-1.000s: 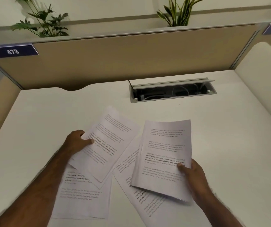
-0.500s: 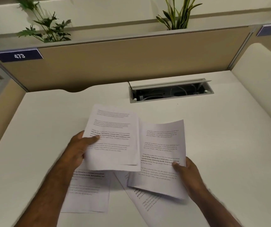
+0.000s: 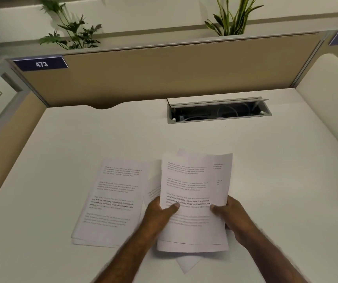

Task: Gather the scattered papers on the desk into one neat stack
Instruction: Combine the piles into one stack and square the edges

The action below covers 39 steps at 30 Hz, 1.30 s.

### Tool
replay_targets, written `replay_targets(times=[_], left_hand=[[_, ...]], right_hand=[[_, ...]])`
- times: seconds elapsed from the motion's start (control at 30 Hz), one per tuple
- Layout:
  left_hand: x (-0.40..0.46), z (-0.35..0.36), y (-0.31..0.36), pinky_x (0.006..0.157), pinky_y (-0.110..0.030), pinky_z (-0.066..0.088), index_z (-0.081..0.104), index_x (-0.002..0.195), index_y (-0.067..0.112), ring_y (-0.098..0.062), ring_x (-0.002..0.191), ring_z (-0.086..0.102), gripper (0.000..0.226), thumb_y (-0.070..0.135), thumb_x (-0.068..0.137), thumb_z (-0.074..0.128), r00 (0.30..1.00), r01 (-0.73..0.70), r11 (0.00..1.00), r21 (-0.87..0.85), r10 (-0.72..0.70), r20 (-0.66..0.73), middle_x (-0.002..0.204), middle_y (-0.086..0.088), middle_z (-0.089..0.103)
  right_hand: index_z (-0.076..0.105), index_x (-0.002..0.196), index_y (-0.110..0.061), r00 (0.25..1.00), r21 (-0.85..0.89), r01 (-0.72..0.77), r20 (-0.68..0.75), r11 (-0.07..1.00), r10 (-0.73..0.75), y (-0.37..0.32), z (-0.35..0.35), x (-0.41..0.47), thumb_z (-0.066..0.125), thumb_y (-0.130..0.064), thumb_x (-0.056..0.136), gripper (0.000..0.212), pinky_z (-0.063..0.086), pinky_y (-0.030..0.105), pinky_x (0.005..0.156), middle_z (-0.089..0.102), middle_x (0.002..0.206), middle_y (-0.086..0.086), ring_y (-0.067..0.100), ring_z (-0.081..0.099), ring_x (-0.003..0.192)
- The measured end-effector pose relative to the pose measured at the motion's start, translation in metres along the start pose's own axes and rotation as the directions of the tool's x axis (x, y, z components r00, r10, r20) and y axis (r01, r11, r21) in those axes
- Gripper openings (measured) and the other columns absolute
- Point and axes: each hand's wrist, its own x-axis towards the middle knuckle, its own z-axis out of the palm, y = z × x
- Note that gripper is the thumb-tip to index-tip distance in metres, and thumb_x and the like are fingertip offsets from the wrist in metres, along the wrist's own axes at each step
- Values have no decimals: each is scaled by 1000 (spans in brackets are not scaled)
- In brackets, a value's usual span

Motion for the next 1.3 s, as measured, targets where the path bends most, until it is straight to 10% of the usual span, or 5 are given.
replay_targets(times=[0.3, 0.5, 0.9, 1.13, 1.3], left_hand=[[-18, -6, -29, 107, -43, 46, 61, 137, 16, -31, 126, 56, 73, 69, 87, 65, 898, 328, 870, 367, -167, -407, 138, -13, 62], [-36, 24, -28, 101, -48, 51, 43, 147, 7, -37, 129, 52, 98, 58, 74, 85, 811, 466, 881, 87, -385, -441, 144, -20, 52], [-15, 66, -2, 37, -19, 46, 73, 89, 4, -24, 60, 71, 11, 9, 85, 82, 839, 321, 844, -430, -464, -283, 77, -12, 76], [-9, 84, -5, 81, -41, 65, 73, 109, 18, -25, 91, 76, 11, 17, 98, 71, 946, 152, 941, -302, -228, -232, 99, 1, 77], [-11, 86, -1, 76, -36, 66, 71, 109, 24, -20, 92, 79, 20, 21, 91, 80, 988, 54, 957, -286, -93, -127, 102, 6, 79]], right_hand=[[72, 128, -17, 976, 31, 97, -197, 995, -89, 0, -65, -6, 64, 2, 96, 38, 65, 26, 61, 87, 105, 1, 24, 85, 85], [67, 138, -15, 954, 90, 78, -295, 993, -49, 12, -108, -6, 61, 5, 95, 47, 60, 35, 74, 80, 121, 11, 36, 78, 99], [65, 130, -13, 968, -232, 47, -231, 971, -102, 24, -95, -26, 57, -2, 97, 35, 62, 49, 92, 76, 121, 11, 31, 75, 102], [63, 135, -15, 983, -179, 49, -165, 983, -80, 24, -95, -32, 57, -3, 101, 36, 65, 50, 92, 77, 124, 8, 30, 78, 102], [62, 137, -18, 992, -173, 68, -89, 982, -85, 22, -91, -34, 58, -5, 103, 37, 65, 52, 95, 78, 126, 6, 30, 78, 104]])
